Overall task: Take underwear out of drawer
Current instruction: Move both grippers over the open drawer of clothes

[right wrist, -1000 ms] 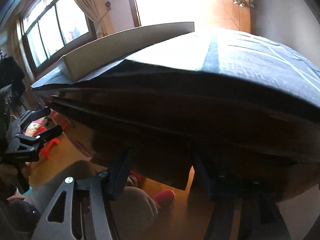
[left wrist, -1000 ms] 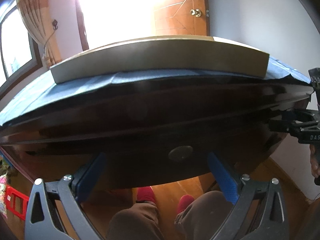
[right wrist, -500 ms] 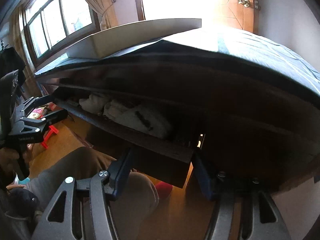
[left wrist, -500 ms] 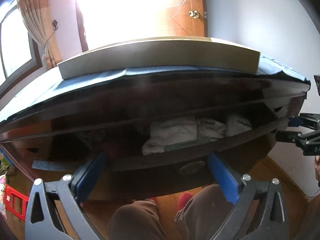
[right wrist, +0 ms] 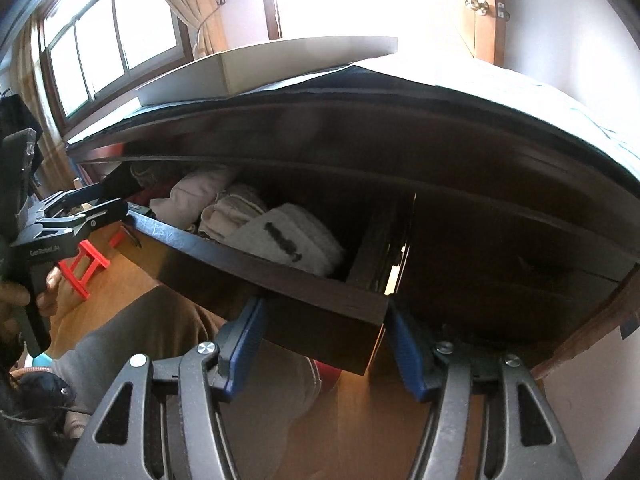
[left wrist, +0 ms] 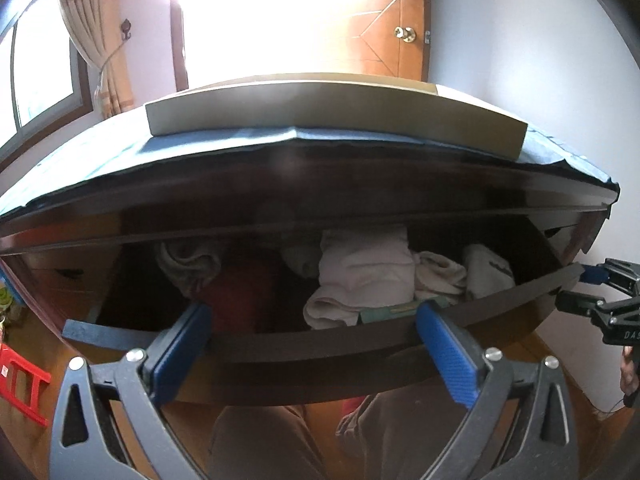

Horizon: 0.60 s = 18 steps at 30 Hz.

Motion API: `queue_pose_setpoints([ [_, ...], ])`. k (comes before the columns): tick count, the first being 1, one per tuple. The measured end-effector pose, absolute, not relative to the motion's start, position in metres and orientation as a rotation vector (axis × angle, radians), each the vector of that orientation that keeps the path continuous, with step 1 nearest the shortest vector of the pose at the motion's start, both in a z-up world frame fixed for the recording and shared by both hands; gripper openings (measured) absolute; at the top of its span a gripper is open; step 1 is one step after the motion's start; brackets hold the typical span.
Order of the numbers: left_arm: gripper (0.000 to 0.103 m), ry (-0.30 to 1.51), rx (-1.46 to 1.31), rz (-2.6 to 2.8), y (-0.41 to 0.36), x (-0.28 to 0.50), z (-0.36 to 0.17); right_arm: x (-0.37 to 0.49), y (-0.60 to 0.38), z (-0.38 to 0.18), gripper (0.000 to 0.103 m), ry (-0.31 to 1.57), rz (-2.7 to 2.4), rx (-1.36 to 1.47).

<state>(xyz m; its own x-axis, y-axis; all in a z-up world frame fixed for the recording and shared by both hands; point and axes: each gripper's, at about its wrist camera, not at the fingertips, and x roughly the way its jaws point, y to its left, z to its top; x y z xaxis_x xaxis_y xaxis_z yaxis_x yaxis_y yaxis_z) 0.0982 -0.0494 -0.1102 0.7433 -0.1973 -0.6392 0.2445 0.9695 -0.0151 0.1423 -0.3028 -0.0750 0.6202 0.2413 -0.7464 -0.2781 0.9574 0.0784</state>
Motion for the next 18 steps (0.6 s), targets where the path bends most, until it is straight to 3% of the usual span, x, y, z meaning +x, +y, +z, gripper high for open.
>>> queue_pose_setpoints([
  [18, 0.103, 0.711, 0.077, -0.248, -0.048, 0.085, -0.109, 0.132, -0.311, -0.073, 0.064, 0.847, 0.293, -0.066],
])
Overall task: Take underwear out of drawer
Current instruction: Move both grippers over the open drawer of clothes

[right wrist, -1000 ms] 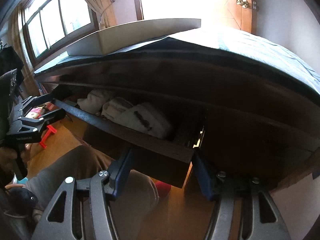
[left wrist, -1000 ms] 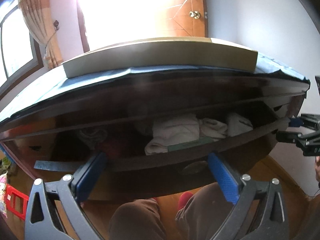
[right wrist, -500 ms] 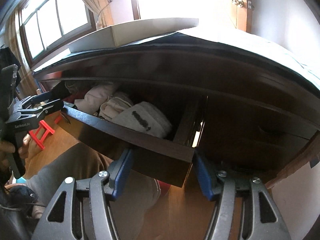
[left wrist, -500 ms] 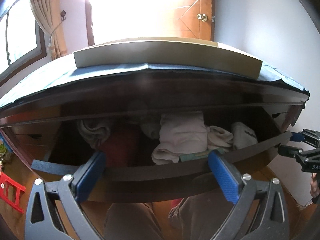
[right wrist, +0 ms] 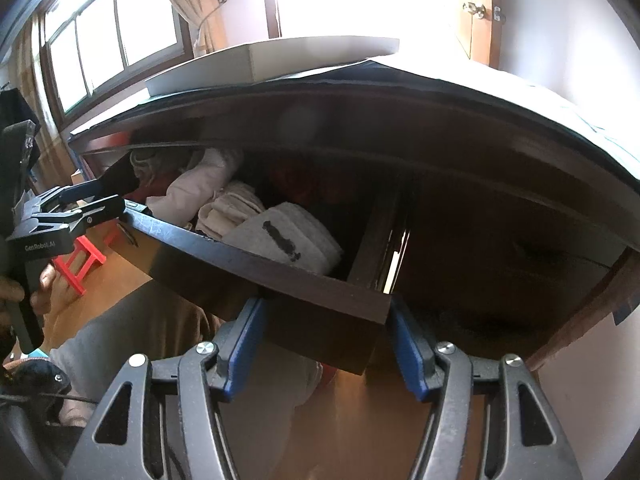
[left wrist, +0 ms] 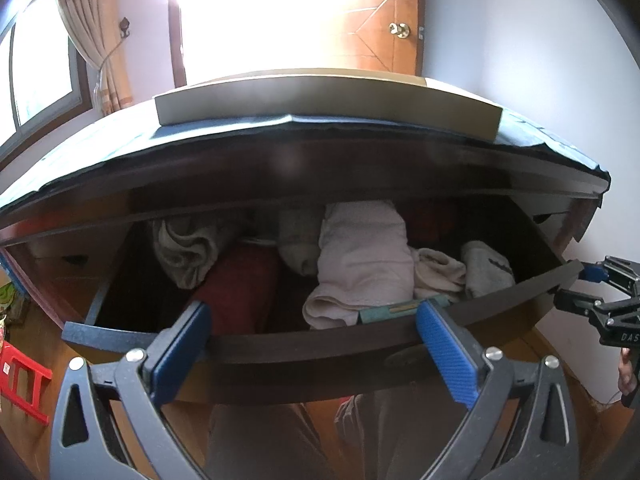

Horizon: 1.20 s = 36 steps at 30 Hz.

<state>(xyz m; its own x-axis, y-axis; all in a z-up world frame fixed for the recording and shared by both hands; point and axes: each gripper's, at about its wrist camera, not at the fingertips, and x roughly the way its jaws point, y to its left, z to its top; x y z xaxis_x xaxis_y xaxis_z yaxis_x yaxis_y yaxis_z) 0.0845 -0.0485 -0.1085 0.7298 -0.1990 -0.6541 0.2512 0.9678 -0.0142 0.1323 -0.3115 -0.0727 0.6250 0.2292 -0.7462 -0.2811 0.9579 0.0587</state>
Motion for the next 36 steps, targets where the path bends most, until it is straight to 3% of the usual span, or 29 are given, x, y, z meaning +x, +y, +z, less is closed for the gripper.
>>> queue_pose_setpoints([
  [11, 0.103, 0.713, 0.079, -0.274, -0.049, 0.076, -0.108, 0.135, -0.318, -0.073, 0.064, 0.846, 0.298, -0.062],
  [13, 0.099, 0.727, 0.077, -0.280, -0.046, 0.079, -0.106, 0.139, -0.322, -0.071, 0.064, 0.842, 0.294, -0.036],
  [19, 0.098, 0.723, 0.063, -0.230, -0.032, 0.091, -0.103, 0.142, -0.330, -0.041, 0.063, 0.720, 0.305, 0.115],
  [21, 0.098, 0.714, 0.066, -0.222, -0.030, 0.092, -0.102, 0.154, -0.316, -0.038, 0.060, 0.739, 0.316, 0.089],
  [23, 0.098, 0.709, 0.083, -0.216, -0.031, 0.095, -0.100, 0.169, -0.298, -0.043, 0.050, 0.772, 0.347, 0.048],
  [36, 0.099, 0.759, 0.063, -0.218, -0.027, 0.105, -0.112, 0.201, -0.285, -0.071, 0.048, 0.892, 0.239, 0.063],
])
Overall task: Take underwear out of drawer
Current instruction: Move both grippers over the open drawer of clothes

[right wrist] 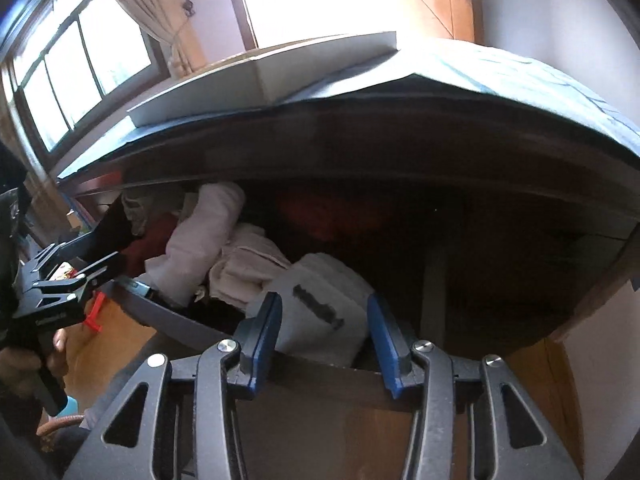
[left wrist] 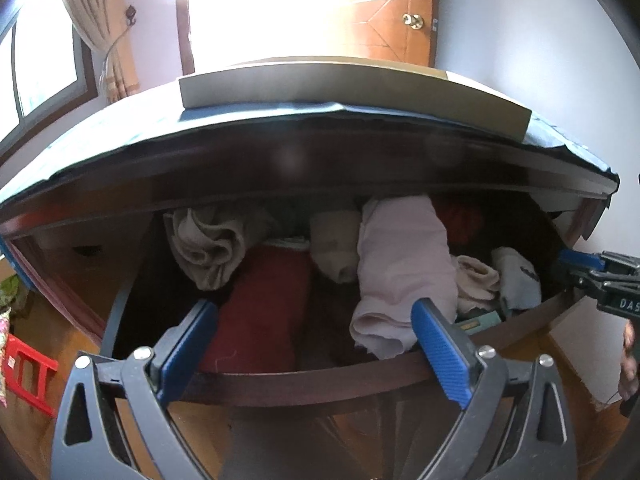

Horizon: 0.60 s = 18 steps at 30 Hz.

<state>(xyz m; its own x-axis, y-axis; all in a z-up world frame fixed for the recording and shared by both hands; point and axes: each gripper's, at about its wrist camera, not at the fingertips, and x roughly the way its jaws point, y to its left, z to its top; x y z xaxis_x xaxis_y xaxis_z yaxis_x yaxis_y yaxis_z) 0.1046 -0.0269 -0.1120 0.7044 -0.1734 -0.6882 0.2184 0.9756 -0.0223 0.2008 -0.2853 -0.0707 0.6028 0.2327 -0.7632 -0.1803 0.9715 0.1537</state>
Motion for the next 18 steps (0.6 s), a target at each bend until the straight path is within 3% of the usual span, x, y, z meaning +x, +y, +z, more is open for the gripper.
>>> queue_pose_setpoints([
  [18, 0.100, 0.736, 0.064, -0.198, -0.0307, 0.0983, -0.1120, 0.1954, -0.2861, -0.0716, 0.048, 0.873, 0.235, 0.054],
])
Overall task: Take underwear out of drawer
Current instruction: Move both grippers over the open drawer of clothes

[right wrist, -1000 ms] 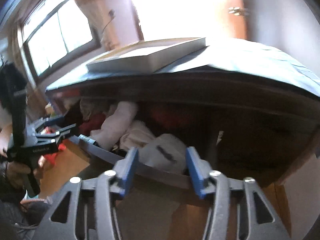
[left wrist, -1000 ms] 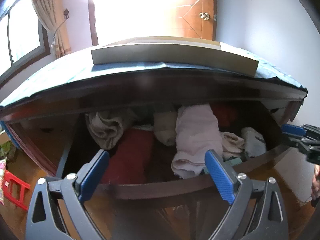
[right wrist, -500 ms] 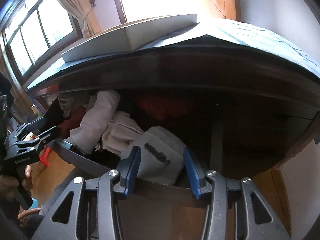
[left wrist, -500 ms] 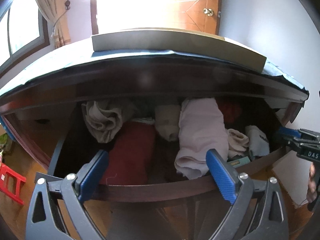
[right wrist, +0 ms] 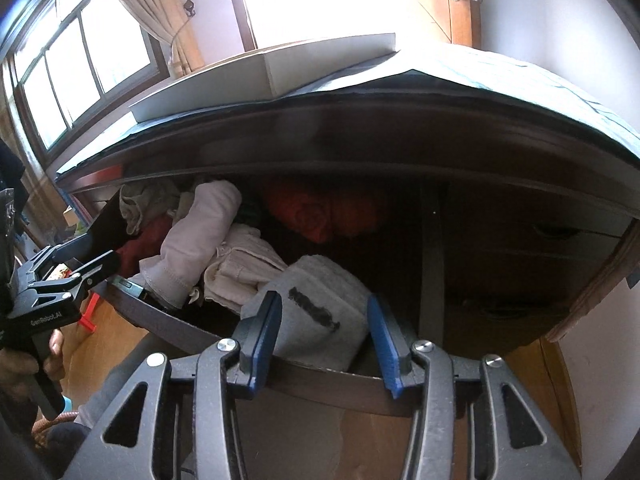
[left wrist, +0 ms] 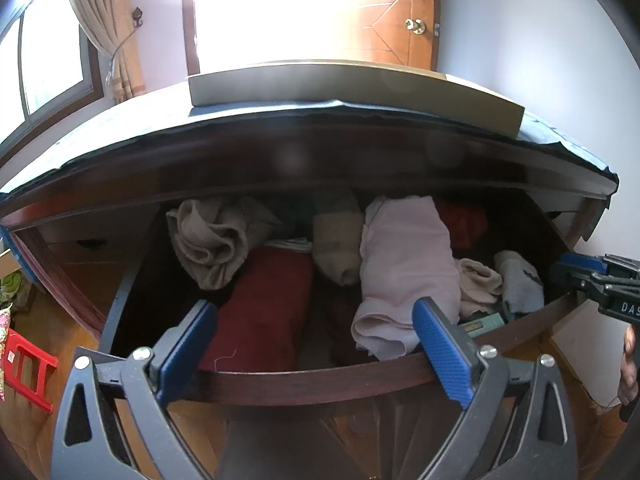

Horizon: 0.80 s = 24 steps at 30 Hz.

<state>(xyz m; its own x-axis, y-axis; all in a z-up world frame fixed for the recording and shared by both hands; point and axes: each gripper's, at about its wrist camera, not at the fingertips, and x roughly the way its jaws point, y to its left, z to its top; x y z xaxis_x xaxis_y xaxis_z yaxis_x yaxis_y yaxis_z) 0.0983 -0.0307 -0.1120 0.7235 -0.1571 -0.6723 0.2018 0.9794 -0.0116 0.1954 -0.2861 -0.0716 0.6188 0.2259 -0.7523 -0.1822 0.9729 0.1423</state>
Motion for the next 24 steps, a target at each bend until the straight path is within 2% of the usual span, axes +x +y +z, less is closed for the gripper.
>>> queue_pose_setpoints([
  [24, 0.100, 0.742, 0.076, -0.211, -0.0304, 0.0895, -0.1018, 0.1880, -0.2927, -0.0674, 0.048, 0.885, 0.250, 0.053],
])
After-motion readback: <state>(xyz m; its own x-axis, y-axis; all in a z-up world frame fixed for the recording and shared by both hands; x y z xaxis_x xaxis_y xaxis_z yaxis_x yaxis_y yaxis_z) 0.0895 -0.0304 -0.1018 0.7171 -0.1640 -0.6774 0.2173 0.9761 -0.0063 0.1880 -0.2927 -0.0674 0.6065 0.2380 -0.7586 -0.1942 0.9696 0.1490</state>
